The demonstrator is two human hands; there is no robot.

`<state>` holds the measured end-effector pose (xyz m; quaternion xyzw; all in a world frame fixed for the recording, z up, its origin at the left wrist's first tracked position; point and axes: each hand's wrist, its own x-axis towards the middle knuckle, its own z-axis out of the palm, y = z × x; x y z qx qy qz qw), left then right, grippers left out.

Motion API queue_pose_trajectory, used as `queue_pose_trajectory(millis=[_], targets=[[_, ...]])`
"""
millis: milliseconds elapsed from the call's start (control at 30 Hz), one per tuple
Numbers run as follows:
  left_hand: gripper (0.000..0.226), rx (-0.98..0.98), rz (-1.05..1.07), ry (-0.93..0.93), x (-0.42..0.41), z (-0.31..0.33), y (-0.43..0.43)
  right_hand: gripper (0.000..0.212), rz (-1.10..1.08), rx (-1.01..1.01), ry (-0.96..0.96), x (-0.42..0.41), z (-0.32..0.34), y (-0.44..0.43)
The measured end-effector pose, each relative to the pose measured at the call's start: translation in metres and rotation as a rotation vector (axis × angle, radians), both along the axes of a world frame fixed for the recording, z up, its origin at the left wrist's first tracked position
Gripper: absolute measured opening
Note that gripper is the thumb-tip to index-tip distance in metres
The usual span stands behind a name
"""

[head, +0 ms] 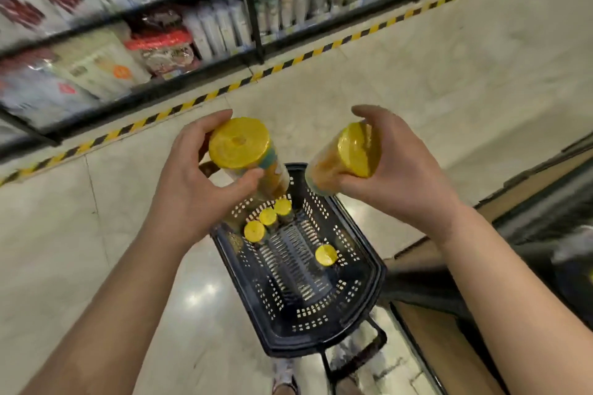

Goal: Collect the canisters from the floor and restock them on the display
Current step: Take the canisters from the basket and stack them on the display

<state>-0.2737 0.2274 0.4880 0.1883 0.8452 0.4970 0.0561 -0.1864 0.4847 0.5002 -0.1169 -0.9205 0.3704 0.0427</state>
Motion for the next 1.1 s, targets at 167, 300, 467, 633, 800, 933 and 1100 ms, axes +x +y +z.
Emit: queue_pose_trajectory(millis=[167,300,467,633,800,933,1100], targets=[[0.074,0.168,-0.067,0.004,0.022,0.107,0.015,0.086,-0.113,-0.108,0.160,0.034,0.109,0.015],[0.071,0.282,-0.129,-0.007,0.043,0.182,0.033,0.084,-0.159,-0.208,0.301,0.063,0.181,0.025],[0.073,0.373,-0.228,0.025,0.065,0.253,0.061,0.076,-0.213,-0.328,0.390,0.103,0.251,0.038],[0.073,0.448,-0.325,0.052,0.085,0.294,0.095,0.076,-0.271,-0.316,0.478,0.145,0.291,0.053],[0.070,0.520,-0.466,0.016,0.098,0.312,0.130,0.073,-0.395,-0.315,0.595,0.183,0.313,0.060],[0.070,0.557,-0.640,-0.008,0.111,0.315,0.165,0.068,-0.556,-0.331,0.660,0.220,0.310,0.064],[0.069,0.566,-0.877,-0.086,0.144,0.311,0.208,0.070,-0.769,-0.261,0.680,0.285,0.305,0.058]])
